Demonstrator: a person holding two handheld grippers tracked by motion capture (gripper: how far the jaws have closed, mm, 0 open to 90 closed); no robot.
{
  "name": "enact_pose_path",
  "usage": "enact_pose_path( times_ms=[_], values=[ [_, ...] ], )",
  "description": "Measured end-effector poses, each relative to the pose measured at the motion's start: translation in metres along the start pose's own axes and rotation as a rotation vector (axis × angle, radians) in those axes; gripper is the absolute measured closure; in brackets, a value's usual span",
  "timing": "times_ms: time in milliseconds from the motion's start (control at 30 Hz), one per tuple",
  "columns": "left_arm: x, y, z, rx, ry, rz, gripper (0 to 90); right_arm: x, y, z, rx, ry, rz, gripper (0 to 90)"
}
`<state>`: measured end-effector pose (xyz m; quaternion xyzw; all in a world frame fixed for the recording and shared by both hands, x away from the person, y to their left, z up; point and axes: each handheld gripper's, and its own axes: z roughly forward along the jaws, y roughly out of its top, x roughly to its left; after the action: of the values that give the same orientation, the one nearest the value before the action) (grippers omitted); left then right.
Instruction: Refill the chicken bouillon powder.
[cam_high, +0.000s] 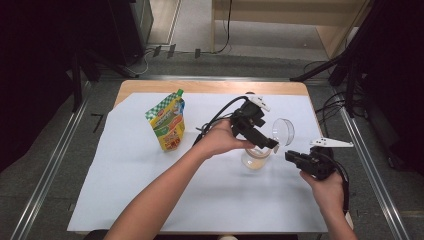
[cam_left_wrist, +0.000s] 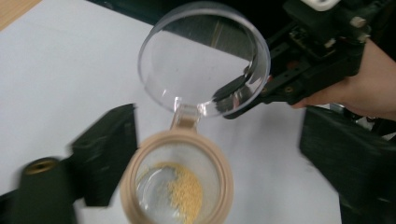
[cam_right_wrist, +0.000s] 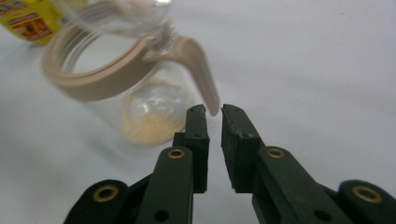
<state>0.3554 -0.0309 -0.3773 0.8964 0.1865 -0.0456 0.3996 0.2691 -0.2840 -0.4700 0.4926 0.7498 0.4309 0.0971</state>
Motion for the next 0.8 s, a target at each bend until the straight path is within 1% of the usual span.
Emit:
enact_pose_path(
  times_ms=[33, 100, 133, 167, 200, 233, 267, 300, 333, 367, 400, 433, 467, 500, 533, 600, 633, 667, 700, 733, 767, 800],
  values=[
    [0.001, -0.003, -0.003, 0.001, -0.011, -0.009, 21.6, 0.004, -0.001, -0.003, -0.002, 0.005, -0.008, 79.6],
    [0.004, -0.011, -0.01, 0.008, -0.041, -0.022, 33.5, 0.013, -0.003, -0.007, -0.003, 0.014, -0.028, 78.6],
    [0.004, -0.015, -0.012, 0.01, -0.05, -0.035, 35.7, 0.017, -0.005, -0.008, 0.003, 0.023, -0.028, 78.5],
    [0.005, -0.02, -0.015, 0.018, -0.062, -0.04, 35.9, 0.022, -0.007, -0.009, 0.003, 0.031, -0.032, 78.0],
    [0.005, -0.025, -0.017, 0.024, -0.066, -0.044, 37.8, 0.027, -0.009, -0.01, 0.004, 0.044, -0.037, 77.0],
    [0.006, -0.03, -0.02, 0.026, -0.057, -0.039, 39.4, 0.032, -0.01, -0.01, 0.004, 0.058, -0.039, 75.1],
    [0.005, -0.035, -0.023, 0.018, -0.048, -0.039, 41.5, 0.037, -0.012, -0.01, 0.005, 0.07, -0.039, 72.6],
    [0.004, -0.04, -0.026, 0.01, -0.047, -0.031, 45.7, 0.042, -0.013, -0.009, 0.005, 0.085, -0.043, 70.2],
    [0.004, -0.04, -0.026, 0.01, -0.047, -0.031, 46.3, 0.047, -0.014, -0.008, 0.007, 0.102, -0.04, 68.8],
    [0.003, -0.049, -0.031, -0.003, -0.051, -0.028, 49.1, 0.051, -0.014, -0.006, 0.01, 0.118, -0.043, 68.0],
    [0.002, -0.056, -0.034, -0.006, -0.067, -0.043, 52.1, 0.055, -0.015, -0.004, 0.012, 0.128, -0.052, 66.4],
    [0.001, -0.061, -0.035, -0.002, -0.065, -0.056, 51.5, 0.06, -0.015, -0.001, 0.022, 0.14, -0.061, 64.8],
    [0.001, -0.061, -0.035, -0.002, -0.065, -0.056, 51.3, 0.063, -0.015, 0.002, 0.027, 0.146, -0.073, 62.8],
    [0.001, -0.07, -0.038, 0.027, -0.034, -0.067, 49.8, 0.066, -0.015, 0.006, 0.027, 0.156, -0.078, 62.3],
    [0.001, -0.075, -0.04, 0.029, -0.03, -0.077, 48.9, 0.068, -0.014, 0.009, 0.026, 0.17, -0.081, 61.9],
    [0.003, -0.084, -0.044, 0.018, -0.039, -0.105, 46.9, 0.073, -0.014, 0.014, 0.025, 0.194, -0.087, 61.6],
    [0.004, -0.087, -0.045, 0.017, -0.039, -0.11, 47.1, 0.075, -0.013, 0.016, 0.026, 0.205, -0.099, 61.3],
    [0.004, -0.087, -0.045, 0.017, -0.039, -0.11, 47.0, 0.075, -0.013, 0.016, 0.026, 0.205, -0.099, 61.3],
    [0.005, -0.093, -0.049, 0.027, -0.014, -0.114, 45.9, 0.081, -0.013, 0.019, 0.019, 0.219, -0.124, 60.8],
    [0.005, -0.096, -0.052, 0.018, -0.002, -0.123, 44.5, 0.084, -0.013, 0.021, 0.018, 0.229, -0.133, 60.4],
    [0.005, -0.096, -0.052, 0.018, -0.002, -0.123, 44.3, 0.087, -0.013, 0.022, 0.017, 0.234, -0.144, 59.9],
    [0.005, -0.102, -0.059, 0.009, 0.008, -0.125, 43.9, 0.09, -0.012, 0.024, 0.016, 0.243, -0.154, 59.9]
  ],
)
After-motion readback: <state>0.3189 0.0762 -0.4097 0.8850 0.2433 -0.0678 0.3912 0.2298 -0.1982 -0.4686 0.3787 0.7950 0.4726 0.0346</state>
